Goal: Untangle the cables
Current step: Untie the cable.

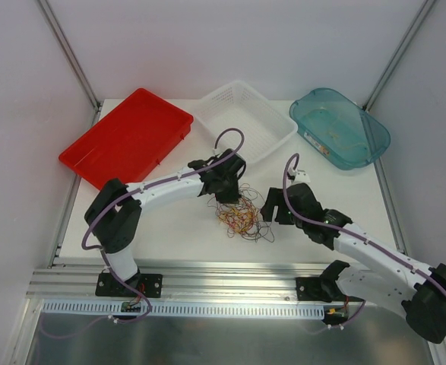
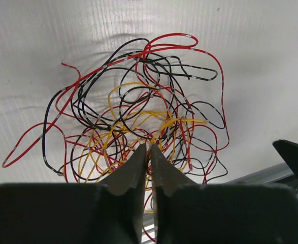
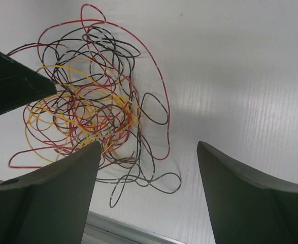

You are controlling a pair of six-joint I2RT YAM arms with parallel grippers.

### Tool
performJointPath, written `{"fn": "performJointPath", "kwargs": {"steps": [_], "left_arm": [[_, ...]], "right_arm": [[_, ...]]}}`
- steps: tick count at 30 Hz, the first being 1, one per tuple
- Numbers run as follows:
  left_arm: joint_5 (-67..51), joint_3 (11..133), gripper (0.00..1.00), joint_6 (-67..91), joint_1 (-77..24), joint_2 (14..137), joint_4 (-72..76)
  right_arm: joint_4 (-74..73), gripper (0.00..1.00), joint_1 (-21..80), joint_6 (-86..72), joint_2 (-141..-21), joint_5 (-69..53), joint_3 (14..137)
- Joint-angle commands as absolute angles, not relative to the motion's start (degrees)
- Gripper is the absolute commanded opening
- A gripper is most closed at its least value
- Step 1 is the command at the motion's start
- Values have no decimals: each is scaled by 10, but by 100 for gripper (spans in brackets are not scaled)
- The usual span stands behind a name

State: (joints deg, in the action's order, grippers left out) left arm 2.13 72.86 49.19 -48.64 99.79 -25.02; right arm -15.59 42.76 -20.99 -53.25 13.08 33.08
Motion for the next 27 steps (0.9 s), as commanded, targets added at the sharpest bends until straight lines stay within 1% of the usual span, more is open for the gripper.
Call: {"fn": "performJointPath", "kwargs": {"steps": [1,2,9,12,16,19,20,22,23,25,26,27], "left_arm": [[19,752,3,489,-483,999,-261],[18,751,0,487,-483,998,-262],[12,727,0,456,-484,942,-262],[17,722,0,440,-484,912,-262],[17,727,0,425,-484,887,-262],[18,734,0,411,-483,866,-263],[19,736,0,407,-484,860,-263],[18,747,0,393,-483,843,-265],[19,751,0,389,-483,836,-265],[22,764,0,375,-483,817,-267],[24,767,0,372,-483,810,-269],[26,777,0,367,-483,796,-271]], "right_arm": [[-64,80,411,-249,-562,85,310],[-52,80,404,-258,-569,79,306],[25,79,388,-265,-649,23,308],[47,78,389,-266,-699,4,323],[72,75,388,-277,-758,-15,326],[81,66,386,-285,-781,-24,325],[81,58,386,-287,-794,-26,326],[81,49,385,-291,-807,-28,324],[82,40,385,-294,-816,-30,323],[85,31,382,-296,-822,-33,321],[85,22,381,-295,-824,-33,321],[84,18,381,-296,-827,-33,319]]}}
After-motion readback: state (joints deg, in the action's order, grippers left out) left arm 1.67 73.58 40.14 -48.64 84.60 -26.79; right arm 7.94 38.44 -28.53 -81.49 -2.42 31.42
